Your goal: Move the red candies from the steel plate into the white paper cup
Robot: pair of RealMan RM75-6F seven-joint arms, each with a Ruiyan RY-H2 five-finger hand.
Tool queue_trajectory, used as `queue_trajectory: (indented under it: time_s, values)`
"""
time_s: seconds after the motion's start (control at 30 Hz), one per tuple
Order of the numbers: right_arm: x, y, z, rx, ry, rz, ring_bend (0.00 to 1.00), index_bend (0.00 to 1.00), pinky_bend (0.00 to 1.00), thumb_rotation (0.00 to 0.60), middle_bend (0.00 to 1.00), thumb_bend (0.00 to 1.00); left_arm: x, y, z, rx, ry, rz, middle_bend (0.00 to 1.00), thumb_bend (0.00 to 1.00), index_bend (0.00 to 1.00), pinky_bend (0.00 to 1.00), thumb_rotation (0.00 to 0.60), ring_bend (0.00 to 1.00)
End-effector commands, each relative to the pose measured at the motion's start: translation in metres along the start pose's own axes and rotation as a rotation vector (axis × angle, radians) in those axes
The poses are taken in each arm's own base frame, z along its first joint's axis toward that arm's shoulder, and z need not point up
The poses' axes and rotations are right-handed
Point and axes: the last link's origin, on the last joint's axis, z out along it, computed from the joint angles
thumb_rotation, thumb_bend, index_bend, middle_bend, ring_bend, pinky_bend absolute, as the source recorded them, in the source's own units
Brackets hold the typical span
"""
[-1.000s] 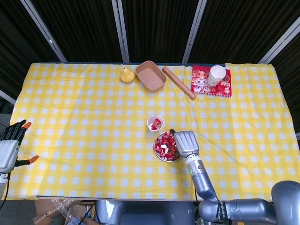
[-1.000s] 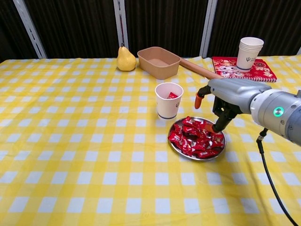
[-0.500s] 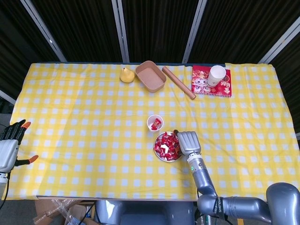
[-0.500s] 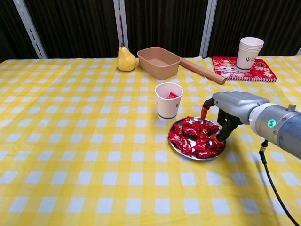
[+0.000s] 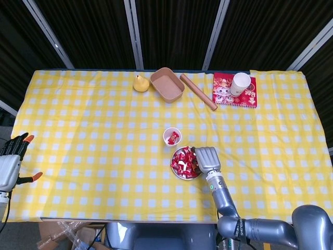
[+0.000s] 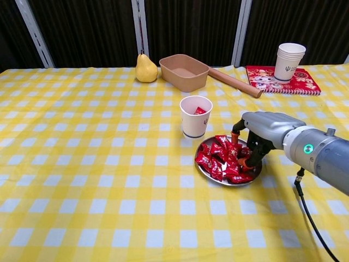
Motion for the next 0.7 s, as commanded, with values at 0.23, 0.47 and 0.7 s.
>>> queue_trajectory:
  time_s: [0.23, 0.47, 0.7]
  values:
    - [-0.0023, -0.0036, -0.0025, 0.013, 0.0, 0.011, 0.94, 0.51, 0.98, 0.6, 0.93, 0.44, 0.0003, -0.0002, -0.0002, 0.001, -0.002, -0.005, 0.0, 0.0, 0.05, 0.0, 0.6, 0.0]
    - [-0.0041, -0.0062, -0.0051, 0.019, -0.006, 0.013, 0.94, 0.51, 0.98, 0.6, 0.93, 0.44, 0.0004, -0.0001, -0.0005, -0.001, -0.003, -0.005, 0.0, 0.0, 0.05, 0.0, 0.6, 0.0]
    - [-0.0038, -0.0112, -0.0074, 0.033, -0.011, 0.016, 0.94, 0.5, 0.98, 0.6, 0.93, 0.44, 0.0004, -0.0002, -0.0005, 0.0, -0.003, -0.004, 0.0, 0.0, 0.05, 0.0, 0.6, 0.0]
